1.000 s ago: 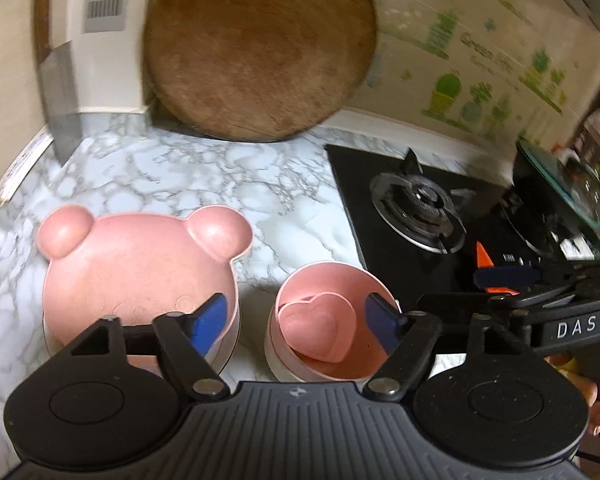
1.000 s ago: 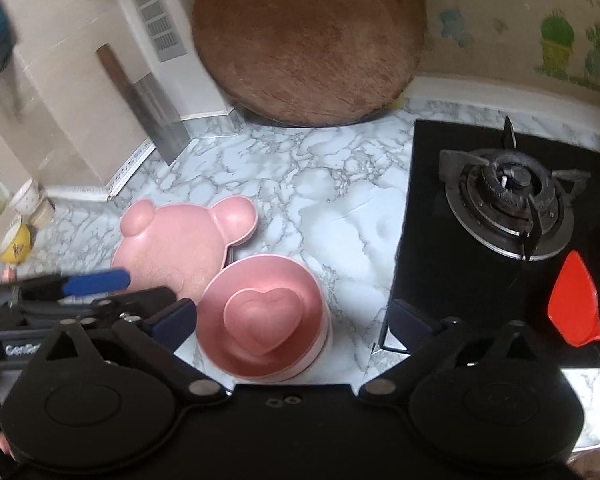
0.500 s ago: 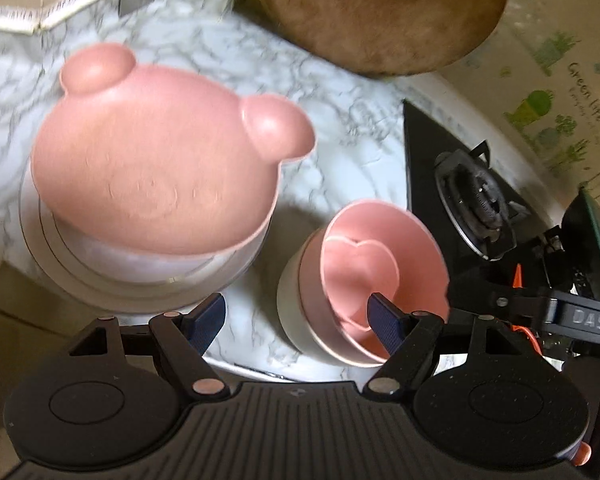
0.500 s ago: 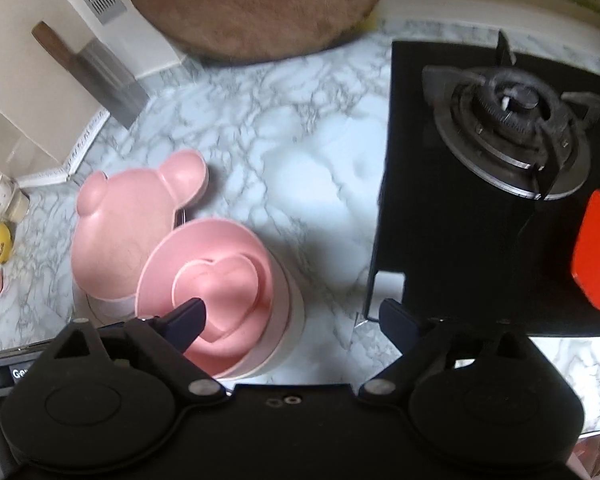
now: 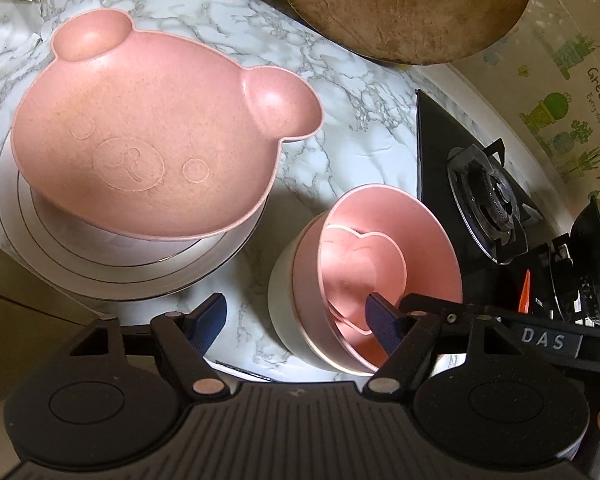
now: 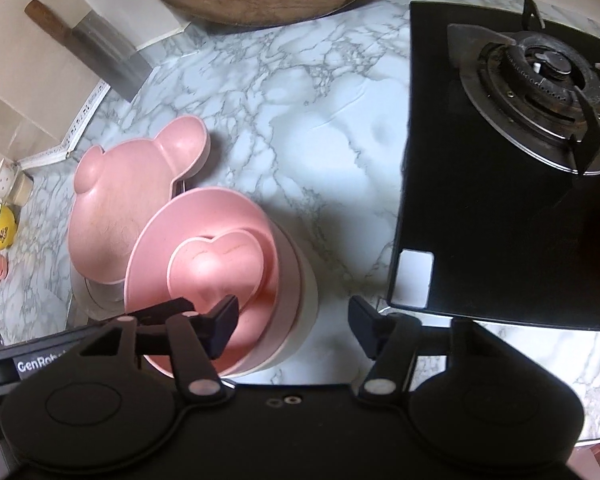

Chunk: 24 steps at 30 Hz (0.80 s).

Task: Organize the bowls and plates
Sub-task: 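Move both grippers to the rim of the nested bowls and close on it, then lift the nested bowls with both grippers and lower them into the bear-face plate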

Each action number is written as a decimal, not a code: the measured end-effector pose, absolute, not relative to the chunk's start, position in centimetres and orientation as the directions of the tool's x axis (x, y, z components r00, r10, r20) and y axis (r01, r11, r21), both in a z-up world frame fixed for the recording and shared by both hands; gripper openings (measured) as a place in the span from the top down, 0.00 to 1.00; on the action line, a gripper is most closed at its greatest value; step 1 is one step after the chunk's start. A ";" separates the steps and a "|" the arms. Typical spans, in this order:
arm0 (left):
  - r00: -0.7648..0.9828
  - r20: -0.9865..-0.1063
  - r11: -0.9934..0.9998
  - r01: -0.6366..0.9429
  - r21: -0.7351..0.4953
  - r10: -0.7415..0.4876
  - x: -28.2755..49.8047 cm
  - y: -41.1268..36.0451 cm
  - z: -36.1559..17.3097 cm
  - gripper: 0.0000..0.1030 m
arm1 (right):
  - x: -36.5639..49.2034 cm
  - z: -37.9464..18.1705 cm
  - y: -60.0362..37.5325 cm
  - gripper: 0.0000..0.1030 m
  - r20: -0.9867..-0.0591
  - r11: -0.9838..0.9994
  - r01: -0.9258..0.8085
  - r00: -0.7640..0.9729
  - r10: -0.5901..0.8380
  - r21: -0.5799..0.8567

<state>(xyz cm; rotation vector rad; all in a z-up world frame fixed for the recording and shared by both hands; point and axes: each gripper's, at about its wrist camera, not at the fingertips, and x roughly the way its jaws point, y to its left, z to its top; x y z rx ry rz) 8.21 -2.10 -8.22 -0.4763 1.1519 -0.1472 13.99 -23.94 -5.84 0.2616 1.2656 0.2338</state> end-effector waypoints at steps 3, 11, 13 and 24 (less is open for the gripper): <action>0.410 -0.836 0.883 -0.131 -0.450 -0.365 8.3 -2.1 -8.4 0.36 | 14.1 -6.0 -23.7 0.47 -0.909 0.947 -0.040 0.273 0.317 0.318; 0.396 -0.840 0.885 -0.121 -0.449 -0.372 8.8 -2.5 -8.7 0.52 | 14.2 -6.1 -23.0 0.50 -0.905 0.940 -0.069 0.255 0.340 0.333; 0.392 -0.841 0.886 -0.119 -0.448 -0.372 9.0 -2.6 -8.8 0.56 | 14.3 -6.3 -22.9 0.50 -0.907 0.942 -0.060 0.255 0.334 0.330; 0.377 -0.847 0.889 -0.114 -0.444 -0.375 9.6 -2.6 -9.2 0.66 | 14.8 -7.0 -22.3 0.54 -0.907 0.941 -0.021 0.261 0.331 0.337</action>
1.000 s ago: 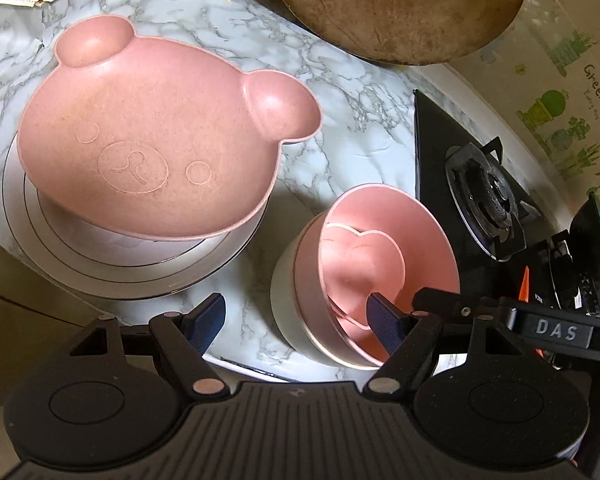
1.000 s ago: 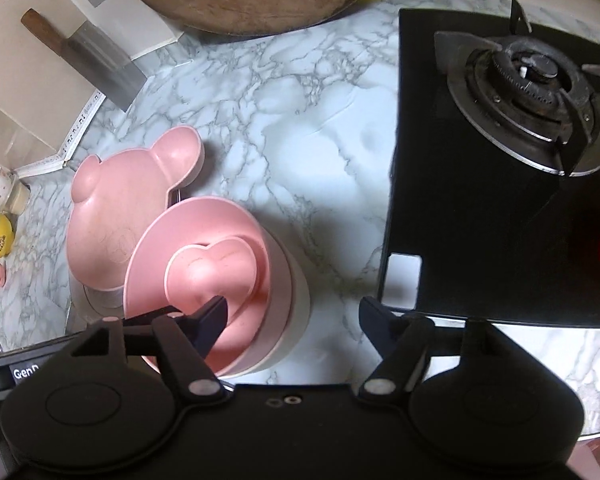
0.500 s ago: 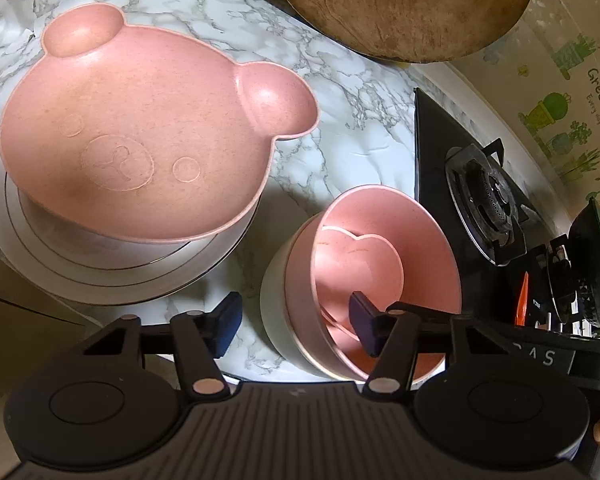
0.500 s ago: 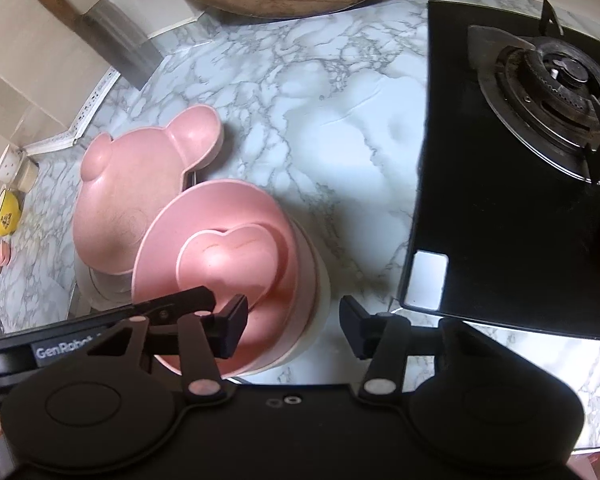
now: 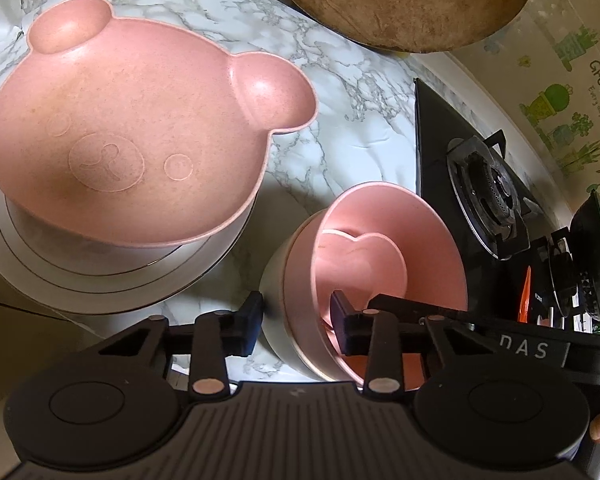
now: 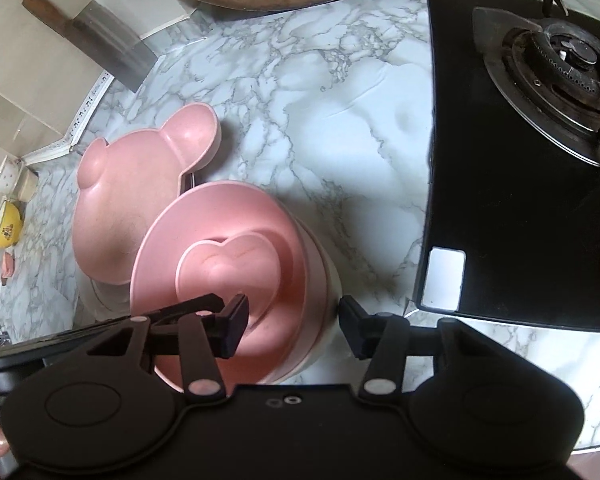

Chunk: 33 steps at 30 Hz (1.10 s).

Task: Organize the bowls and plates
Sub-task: 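Lift the nested bowls with both grippers and lower them into the bear-face plate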

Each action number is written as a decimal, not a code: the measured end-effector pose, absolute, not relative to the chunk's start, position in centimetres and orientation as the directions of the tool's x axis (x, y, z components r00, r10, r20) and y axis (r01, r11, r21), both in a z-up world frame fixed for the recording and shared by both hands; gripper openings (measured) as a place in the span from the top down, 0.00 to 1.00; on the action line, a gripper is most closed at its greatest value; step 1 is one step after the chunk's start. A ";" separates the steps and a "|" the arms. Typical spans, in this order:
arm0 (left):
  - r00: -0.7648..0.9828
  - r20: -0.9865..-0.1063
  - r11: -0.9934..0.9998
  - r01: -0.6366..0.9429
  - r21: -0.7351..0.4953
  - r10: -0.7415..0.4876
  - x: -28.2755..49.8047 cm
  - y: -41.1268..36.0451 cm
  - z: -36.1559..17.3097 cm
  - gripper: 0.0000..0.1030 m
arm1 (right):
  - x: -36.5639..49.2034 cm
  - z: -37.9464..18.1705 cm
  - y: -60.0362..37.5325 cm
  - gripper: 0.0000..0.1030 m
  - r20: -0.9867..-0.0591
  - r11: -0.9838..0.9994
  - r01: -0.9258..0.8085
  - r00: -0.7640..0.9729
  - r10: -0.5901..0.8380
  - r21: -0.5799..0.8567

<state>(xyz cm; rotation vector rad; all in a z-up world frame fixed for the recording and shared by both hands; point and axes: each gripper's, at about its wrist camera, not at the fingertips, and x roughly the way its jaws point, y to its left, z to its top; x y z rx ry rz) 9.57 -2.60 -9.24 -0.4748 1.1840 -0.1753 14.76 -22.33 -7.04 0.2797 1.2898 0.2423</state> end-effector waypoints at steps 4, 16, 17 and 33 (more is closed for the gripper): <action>0.375 -0.849 0.891 -0.111 -0.441 -0.373 9.6 -2.5 -9.2 0.67 | 14.5 -6.9 -22.2 0.59 -0.912 0.949 -0.007 0.275 0.304 0.314; 0.378 -0.852 0.902 -0.089 -0.423 -0.362 9.5 -2.9 -8.2 0.67 | 14.1 -4.7 -21.8 0.71 -0.912 0.967 -0.003 0.332 0.243 0.257; 0.380 -0.852 0.902 -0.088 -0.422 -0.361 9.5 -2.9 -7.9 0.67 | 14.1 -4.5 -21.7 0.72 -0.910 0.967 -0.003 0.336 0.241 0.255; 0.464 -0.824 0.922 -0.041 -0.386 -0.325 11.1 0.4 -1.4 0.67 | 15.8 1.1 -17.1 0.72 -0.867 0.968 -0.060 0.434 0.245 0.244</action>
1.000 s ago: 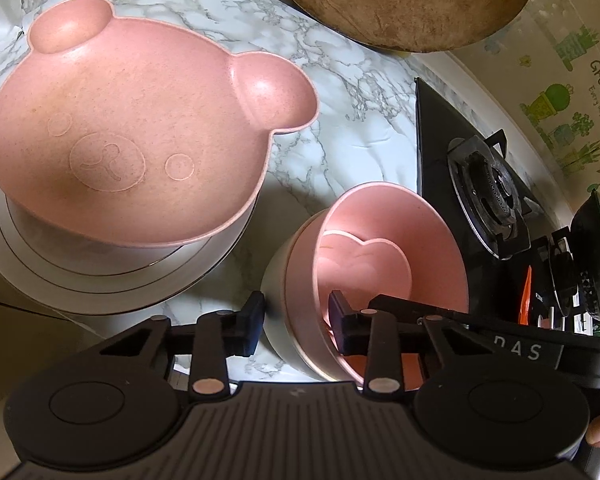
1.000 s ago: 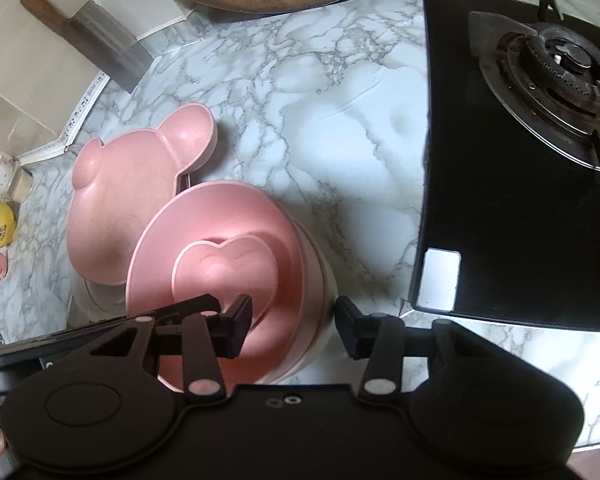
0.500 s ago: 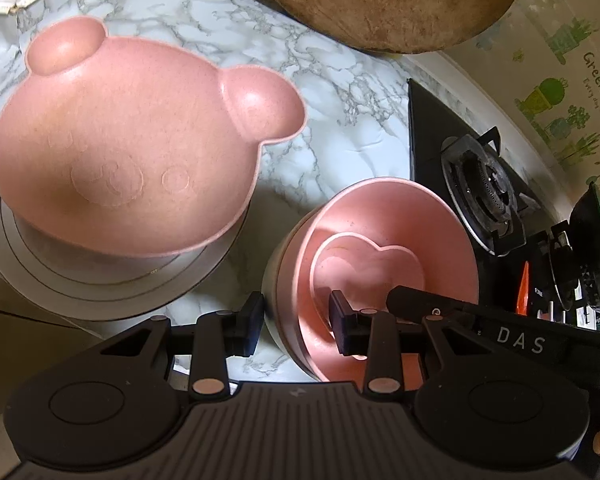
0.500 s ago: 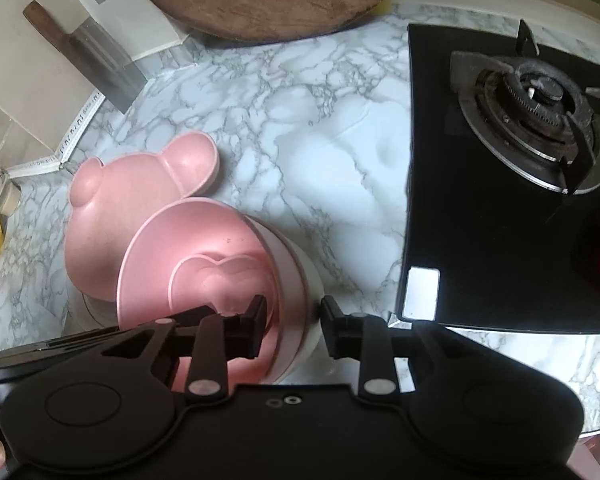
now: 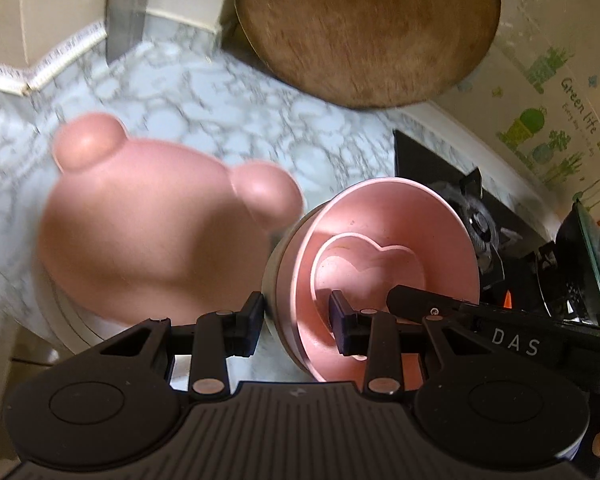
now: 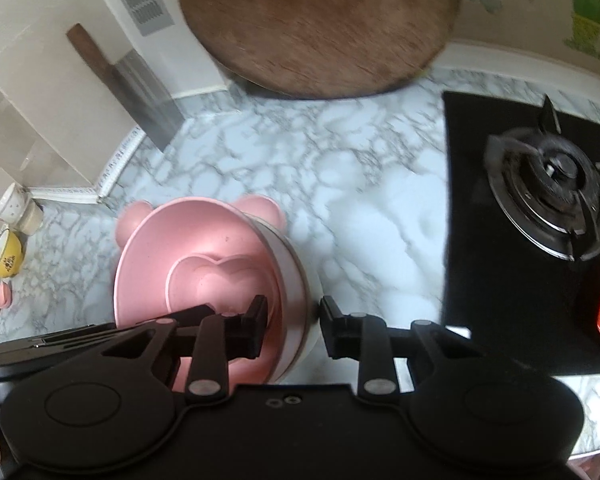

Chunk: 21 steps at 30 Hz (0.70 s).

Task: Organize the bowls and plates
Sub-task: 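Lift the nested bowls with both grippers and lower them into the bear-face plate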

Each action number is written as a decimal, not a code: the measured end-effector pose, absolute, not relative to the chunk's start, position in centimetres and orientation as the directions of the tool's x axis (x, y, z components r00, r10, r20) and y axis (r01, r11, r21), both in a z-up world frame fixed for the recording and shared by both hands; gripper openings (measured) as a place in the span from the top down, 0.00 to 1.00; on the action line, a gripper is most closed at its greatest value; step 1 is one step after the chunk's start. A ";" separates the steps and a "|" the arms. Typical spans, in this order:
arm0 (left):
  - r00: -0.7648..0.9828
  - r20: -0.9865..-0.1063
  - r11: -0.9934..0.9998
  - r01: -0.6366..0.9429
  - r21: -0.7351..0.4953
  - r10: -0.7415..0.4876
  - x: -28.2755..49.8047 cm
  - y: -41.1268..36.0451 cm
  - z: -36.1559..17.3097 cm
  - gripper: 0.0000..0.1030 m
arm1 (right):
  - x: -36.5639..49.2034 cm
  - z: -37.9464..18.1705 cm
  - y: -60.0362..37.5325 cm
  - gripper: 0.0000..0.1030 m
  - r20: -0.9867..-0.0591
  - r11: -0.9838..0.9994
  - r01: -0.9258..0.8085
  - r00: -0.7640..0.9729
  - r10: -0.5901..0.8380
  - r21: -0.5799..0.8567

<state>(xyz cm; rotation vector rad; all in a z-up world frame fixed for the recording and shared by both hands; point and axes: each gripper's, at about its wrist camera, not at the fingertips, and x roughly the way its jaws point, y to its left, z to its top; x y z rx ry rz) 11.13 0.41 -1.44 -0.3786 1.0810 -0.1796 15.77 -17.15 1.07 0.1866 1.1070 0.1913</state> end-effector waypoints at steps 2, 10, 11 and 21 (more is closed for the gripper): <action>0.473 -0.824 0.925 -0.044 -0.377 -0.313 11.5 1.4 -0.7 0.67 | 16.3 1.4 -16.0 0.72 -0.861 0.967 -0.072 0.441 0.251 0.245; 0.490 -0.834 0.941 -0.074 -0.331 -0.255 13.2 5.9 0.4 0.67 | 18.1 0.9 -11.6 0.73 -0.862 0.959 -0.101 0.420 0.282 0.265; 0.490 -0.836 0.943 -0.077 -0.323 -0.246 13.2 6.3 0.4 0.67 | 18.3 0.7 -11.0 0.73 -0.864 0.958 -0.101 0.414 0.285 0.268; 0.440 -0.871 0.946 -0.126 -0.300 -0.218 15.0 10.4 -1.1 0.67 | 19.9 -2.0 -7.4 0.73 -0.889 0.954 -0.091 0.346 0.301 0.287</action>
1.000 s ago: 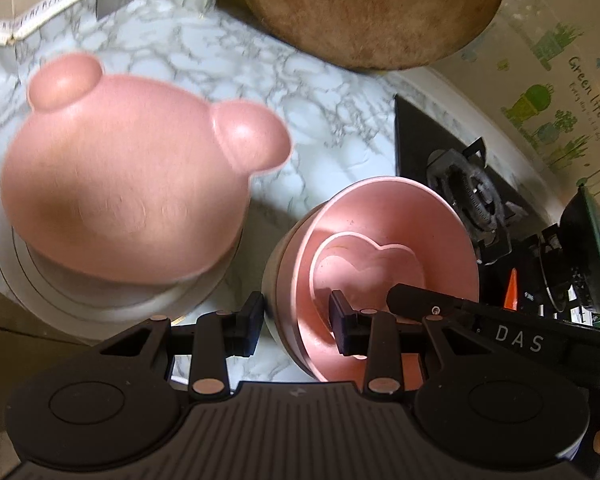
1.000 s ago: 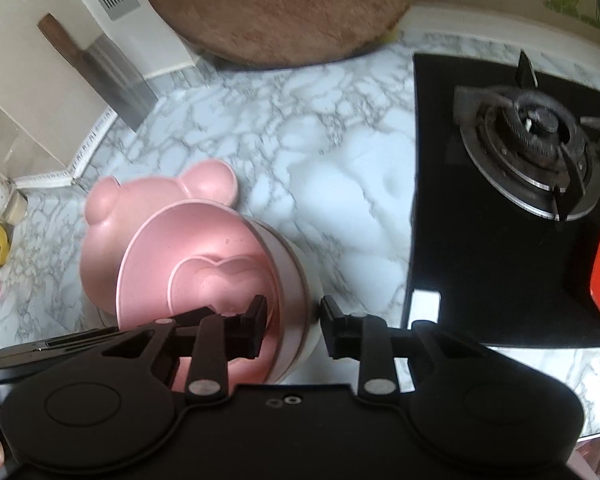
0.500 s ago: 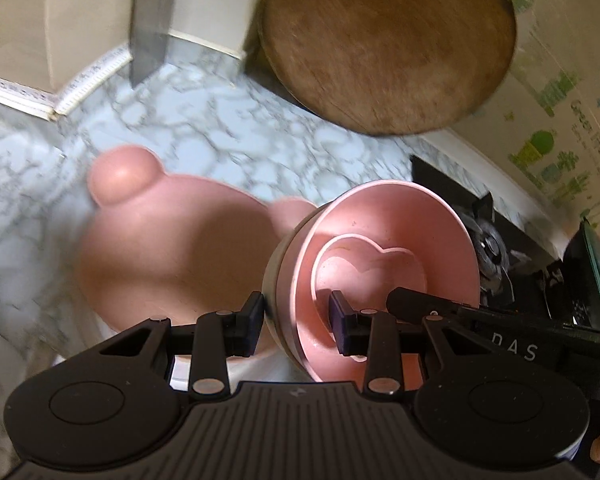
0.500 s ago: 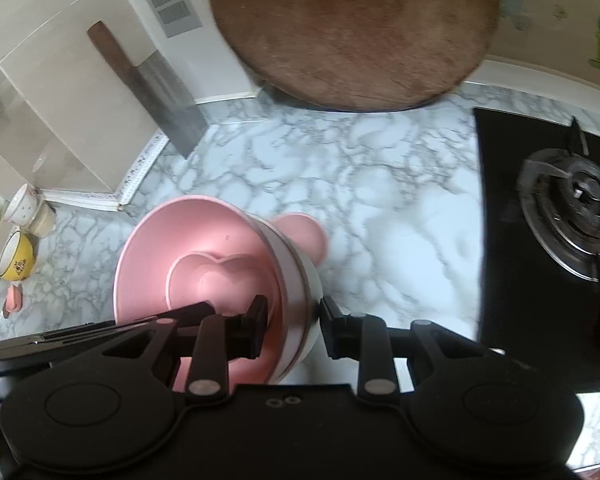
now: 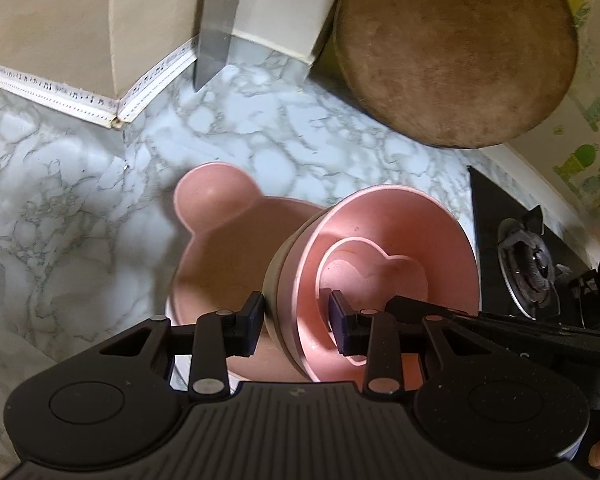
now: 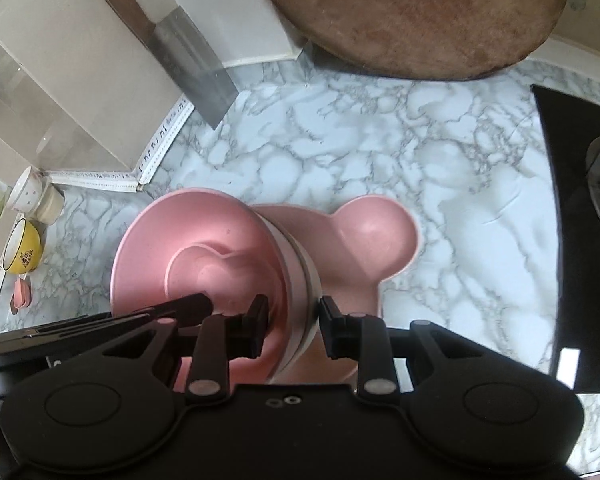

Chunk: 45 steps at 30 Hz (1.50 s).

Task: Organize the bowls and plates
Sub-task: 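Lift the nested bowls with both grippers and lower them into the bear-face plate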

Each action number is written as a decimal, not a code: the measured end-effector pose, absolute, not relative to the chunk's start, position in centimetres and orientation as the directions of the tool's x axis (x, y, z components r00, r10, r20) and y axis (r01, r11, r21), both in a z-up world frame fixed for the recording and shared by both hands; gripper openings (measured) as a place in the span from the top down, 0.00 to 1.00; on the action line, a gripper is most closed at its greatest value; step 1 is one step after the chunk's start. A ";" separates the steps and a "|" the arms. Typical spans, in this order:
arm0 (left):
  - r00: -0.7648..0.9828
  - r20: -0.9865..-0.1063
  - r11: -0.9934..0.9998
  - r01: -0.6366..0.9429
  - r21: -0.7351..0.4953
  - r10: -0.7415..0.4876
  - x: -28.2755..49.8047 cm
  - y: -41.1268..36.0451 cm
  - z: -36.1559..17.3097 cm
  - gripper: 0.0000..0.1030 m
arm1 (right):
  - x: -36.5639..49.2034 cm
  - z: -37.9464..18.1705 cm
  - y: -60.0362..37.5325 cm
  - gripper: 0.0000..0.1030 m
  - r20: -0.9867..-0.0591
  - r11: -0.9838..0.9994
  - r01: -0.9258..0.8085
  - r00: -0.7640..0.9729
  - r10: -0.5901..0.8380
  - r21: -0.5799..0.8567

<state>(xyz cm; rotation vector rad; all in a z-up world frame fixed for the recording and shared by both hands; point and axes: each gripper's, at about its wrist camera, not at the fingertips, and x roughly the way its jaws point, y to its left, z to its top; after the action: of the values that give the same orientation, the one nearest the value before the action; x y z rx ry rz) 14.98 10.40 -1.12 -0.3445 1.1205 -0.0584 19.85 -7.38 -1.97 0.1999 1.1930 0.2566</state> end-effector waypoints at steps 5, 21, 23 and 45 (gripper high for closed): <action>0.406 -0.888 0.947 -0.133 -0.292 -0.216 15.7 11.3 -2.0 0.67 | 20.3 -3.2 -6.6 0.73 -0.901 0.954 -0.072 0.315 0.297 0.289; 0.342 -0.915 0.961 -0.094 -0.260 -0.214 17.9 11.1 -4.5 0.67 | 21.3 -5.4 -6.3 0.73 -0.925 0.961 -0.025 0.265 0.271 0.274; 0.344 -0.915 0.963 -0.089 -0.254 -0.210 17.9 11.0 -4.6 0.67 | 21.3 -5.6 -6.2 0.73 -0.927 0.962 -0.023 0.264 0.267 0.271; 0.379 -0.901 0.966 -0.062 -0.251 -0.210 18.2 11.1 -5.0 0.67 | 21.4 -5.8 -6.4 0.67 -0.921 0.960 -0.022 0.274 0.275 0.280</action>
<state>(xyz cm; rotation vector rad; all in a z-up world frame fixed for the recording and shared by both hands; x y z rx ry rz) 18.18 11.06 -5.02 -0.2602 1.1824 -0.0957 21.41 -6.36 -5.82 0.2292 1.2803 0.2023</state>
